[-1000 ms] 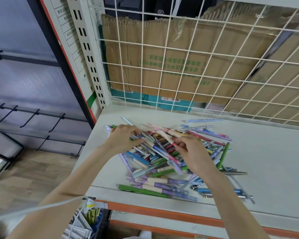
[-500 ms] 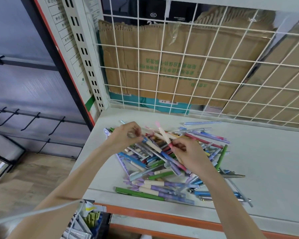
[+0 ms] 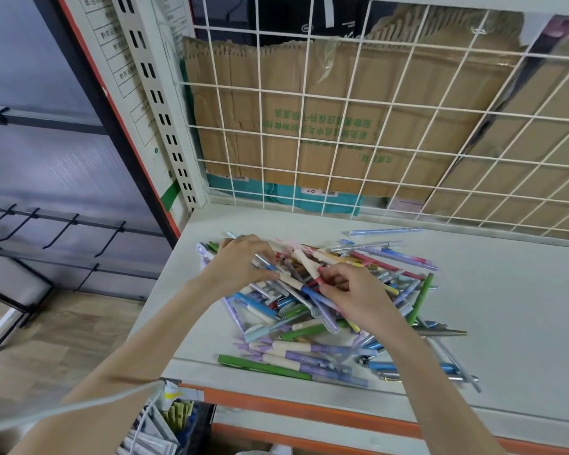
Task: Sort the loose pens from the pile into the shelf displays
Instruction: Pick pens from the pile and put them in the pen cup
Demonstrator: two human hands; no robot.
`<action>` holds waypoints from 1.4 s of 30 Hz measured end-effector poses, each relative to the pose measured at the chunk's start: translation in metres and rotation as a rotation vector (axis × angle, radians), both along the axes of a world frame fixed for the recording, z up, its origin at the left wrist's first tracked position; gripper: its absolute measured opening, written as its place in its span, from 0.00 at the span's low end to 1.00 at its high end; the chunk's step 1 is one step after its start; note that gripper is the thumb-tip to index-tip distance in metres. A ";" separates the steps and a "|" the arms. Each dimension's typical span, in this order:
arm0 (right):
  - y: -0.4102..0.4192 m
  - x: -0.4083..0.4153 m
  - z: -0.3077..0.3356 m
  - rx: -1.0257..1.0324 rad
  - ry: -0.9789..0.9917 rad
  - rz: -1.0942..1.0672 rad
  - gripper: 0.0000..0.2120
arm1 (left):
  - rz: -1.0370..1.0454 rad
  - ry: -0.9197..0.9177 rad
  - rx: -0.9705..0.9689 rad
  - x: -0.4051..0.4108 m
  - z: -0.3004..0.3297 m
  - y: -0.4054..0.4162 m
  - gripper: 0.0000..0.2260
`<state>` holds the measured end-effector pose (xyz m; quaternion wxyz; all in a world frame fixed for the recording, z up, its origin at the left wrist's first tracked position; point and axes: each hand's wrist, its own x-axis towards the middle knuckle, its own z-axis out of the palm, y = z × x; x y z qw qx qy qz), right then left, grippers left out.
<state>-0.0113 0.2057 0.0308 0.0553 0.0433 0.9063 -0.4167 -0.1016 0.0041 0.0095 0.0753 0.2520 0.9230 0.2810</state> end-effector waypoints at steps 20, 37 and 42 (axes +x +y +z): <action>0.037 0.035 0.032 -0.332 0.003 -0.090 0.07 | 0.097 -0.606 1.038 0.049 0.047 0.060 0.15; 0.236 0.275 0.055 -0.680 0.410 -0.698 0.10 | -0.163 -0.629 1.102 0.241 0.092 0.311 0.05; 0.309 0.361 0.062 -0.620 0.490 -0.861 0.09 | -0.320 -0.727 1.093 0.306 0.096 0.404 0.06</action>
